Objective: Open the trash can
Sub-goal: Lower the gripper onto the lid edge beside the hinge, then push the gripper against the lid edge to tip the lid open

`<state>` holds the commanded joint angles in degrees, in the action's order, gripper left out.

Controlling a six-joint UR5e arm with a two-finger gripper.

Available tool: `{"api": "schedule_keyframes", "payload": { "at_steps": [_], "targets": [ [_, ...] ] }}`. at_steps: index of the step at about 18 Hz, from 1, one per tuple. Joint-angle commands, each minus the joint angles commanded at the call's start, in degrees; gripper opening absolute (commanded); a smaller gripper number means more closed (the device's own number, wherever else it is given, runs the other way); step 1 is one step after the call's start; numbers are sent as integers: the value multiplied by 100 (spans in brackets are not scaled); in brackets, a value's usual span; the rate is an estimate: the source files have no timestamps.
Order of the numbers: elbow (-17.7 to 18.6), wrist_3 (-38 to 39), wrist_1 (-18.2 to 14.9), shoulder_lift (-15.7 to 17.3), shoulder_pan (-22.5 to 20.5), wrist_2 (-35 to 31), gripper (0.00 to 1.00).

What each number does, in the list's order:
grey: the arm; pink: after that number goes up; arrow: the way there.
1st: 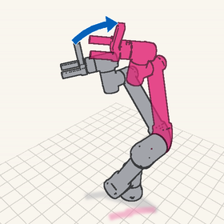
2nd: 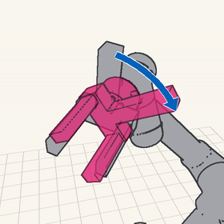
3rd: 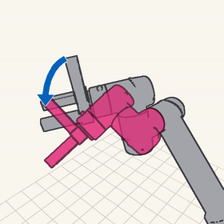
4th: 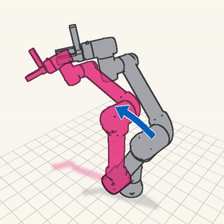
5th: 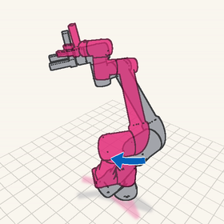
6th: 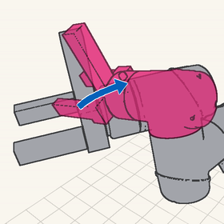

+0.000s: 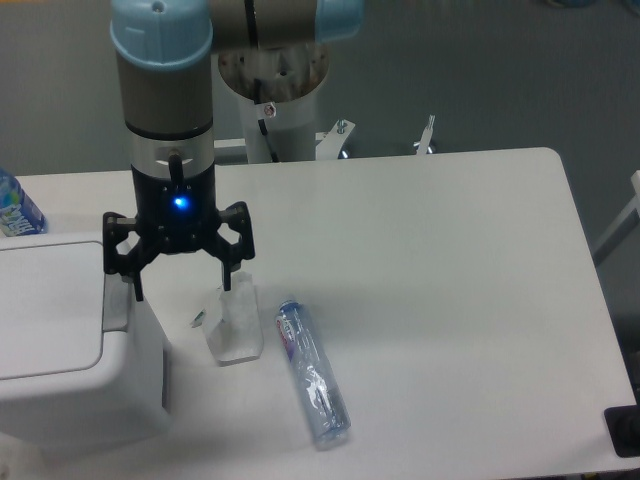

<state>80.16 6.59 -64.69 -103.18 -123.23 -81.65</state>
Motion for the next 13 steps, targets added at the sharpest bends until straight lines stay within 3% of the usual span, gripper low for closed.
{"api": "schedule_keyframes", "payload": {
  "at_steps": [13],
  "targets": [
    [0, 62, 9, -97, 149, 0, 100]
  ]
}}
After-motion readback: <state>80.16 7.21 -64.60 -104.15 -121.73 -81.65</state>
